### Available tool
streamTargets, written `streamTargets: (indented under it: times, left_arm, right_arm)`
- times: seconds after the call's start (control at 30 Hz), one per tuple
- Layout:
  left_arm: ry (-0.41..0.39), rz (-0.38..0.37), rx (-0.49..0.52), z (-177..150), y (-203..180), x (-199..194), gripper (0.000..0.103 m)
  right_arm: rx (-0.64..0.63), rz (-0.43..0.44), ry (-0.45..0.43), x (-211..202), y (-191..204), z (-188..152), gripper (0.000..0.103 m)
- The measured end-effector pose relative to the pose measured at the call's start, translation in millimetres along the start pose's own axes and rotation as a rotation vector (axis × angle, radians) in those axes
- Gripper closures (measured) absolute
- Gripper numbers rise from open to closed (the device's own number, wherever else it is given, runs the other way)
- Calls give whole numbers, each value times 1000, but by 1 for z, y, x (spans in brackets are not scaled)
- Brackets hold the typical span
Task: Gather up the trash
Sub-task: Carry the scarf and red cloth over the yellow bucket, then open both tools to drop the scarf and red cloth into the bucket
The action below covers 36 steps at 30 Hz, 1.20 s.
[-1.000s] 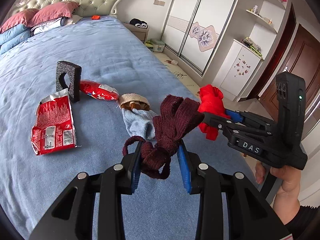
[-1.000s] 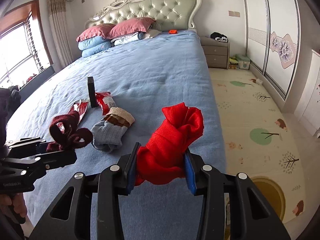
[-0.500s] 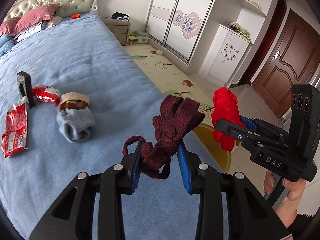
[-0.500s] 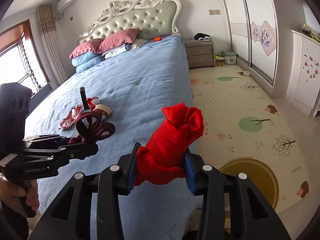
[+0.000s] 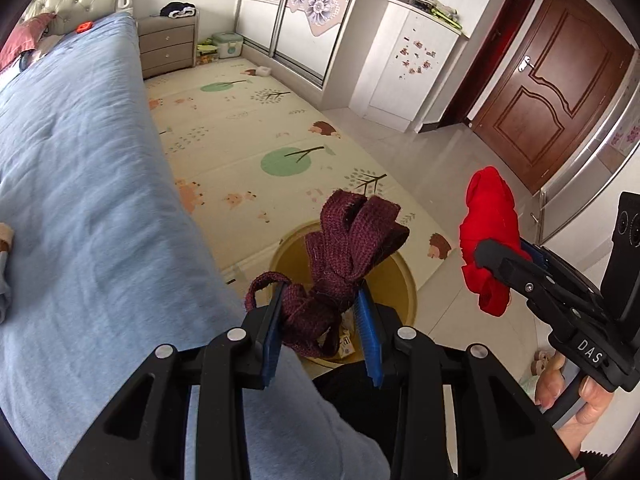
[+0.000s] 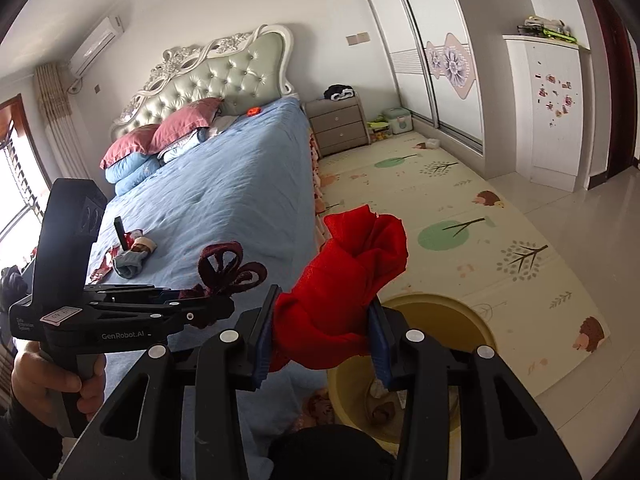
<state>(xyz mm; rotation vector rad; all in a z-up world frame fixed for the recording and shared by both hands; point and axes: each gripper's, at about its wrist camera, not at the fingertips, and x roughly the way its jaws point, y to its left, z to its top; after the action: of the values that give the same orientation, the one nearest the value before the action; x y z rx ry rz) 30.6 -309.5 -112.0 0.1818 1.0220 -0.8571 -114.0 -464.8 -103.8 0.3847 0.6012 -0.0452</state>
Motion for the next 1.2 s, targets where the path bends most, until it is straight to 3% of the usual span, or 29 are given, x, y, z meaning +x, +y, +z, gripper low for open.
streamTargets:
  times: [0.53, 1.1, 1.2]
  left_arm:
    - [133, -46, 70, 24, -56, 84, 68]
    - [169, -76, 0, 32, -42, 117, 68]
    - [167, -79, -15, 32, -40, 119, 67]
  right_arm:
    - [123, -81, 102, 13, -78, -34, 63]
    - [159, -93, 151, 45, -102, -40, 63]
    - [168, -93, 160, 49, -103, -39, 59]
